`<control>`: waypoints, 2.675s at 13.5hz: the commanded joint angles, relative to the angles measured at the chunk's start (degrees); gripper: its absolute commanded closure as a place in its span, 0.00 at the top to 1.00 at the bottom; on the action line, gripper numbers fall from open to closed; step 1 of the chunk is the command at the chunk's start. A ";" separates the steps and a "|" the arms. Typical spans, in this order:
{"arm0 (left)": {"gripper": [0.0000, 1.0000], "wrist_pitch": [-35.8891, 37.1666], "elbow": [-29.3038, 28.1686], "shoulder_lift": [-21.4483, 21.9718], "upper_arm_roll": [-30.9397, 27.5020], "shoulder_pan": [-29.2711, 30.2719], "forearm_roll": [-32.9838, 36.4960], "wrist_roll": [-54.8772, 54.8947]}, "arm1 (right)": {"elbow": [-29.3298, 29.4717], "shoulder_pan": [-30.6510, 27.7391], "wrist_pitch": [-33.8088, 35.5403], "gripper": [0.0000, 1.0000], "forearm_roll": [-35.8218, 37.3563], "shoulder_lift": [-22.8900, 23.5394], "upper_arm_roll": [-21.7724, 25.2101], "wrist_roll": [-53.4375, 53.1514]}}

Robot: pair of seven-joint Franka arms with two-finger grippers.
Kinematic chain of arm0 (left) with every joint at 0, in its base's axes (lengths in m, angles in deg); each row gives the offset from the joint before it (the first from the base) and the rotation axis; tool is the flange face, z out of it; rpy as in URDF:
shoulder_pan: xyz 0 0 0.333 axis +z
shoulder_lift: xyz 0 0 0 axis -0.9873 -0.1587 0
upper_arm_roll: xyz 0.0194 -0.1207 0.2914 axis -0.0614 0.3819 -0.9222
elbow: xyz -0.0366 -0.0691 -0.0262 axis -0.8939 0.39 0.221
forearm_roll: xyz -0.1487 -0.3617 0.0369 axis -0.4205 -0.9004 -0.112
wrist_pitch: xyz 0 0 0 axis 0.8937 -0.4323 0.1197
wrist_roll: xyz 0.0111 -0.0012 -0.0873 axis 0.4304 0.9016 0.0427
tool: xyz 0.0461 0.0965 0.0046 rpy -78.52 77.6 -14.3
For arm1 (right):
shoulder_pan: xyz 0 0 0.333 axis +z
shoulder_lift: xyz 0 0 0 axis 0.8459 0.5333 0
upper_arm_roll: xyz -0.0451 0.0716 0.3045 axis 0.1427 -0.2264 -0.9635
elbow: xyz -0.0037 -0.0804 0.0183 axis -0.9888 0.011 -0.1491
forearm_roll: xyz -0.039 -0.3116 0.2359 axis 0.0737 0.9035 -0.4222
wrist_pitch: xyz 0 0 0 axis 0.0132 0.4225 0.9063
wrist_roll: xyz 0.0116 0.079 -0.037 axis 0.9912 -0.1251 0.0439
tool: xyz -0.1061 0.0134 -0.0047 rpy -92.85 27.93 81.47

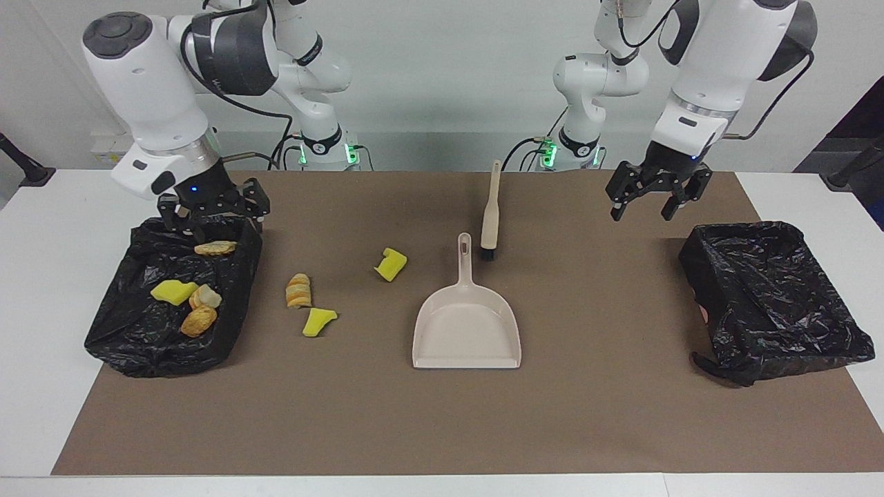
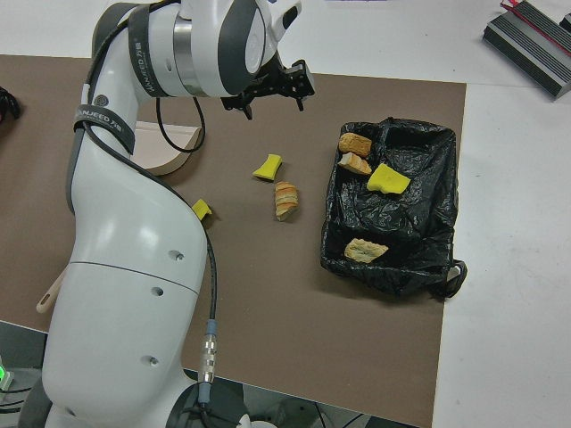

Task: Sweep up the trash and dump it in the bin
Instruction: 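Grasp the dustpan handle with the left gripper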

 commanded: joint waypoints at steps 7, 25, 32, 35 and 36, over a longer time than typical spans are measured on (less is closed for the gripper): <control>1.00 4.38 1.10 0.97 -0.87 -0.46 1.17 5.20 | -10.32 -1.06 4.98 1.00 -0.59 -10.79 0.12 -11.33; 1.00 -21.74 -14.28 -15.21 -0.25 -25.33 1.69 -22.52 | -9.88 -1.50 5.59 1.00 -1.38 -10.89 0.12 -10.63; 0.55 -21.93 -12.26 -17.32 -0.34 -26.22 4.33 -22.43 | -9.88 -1.50 5.59 1.00 -1.38 -10.89 0.12 -10.63; 0.31 -21.31 -12.35 -17.32 -0.34 -26.13 4.06 -22.52 | -9.88 -1.50 5.59 1.00 -1.38 -10.89 0.12 -10.63; 0.02 -20.87 -11.91 -17.41 -0.34 -26.13 3.98 -22.52 | -9.88 -1.42 5.59 1.00 -1.38 -10.89 0.12 -10.63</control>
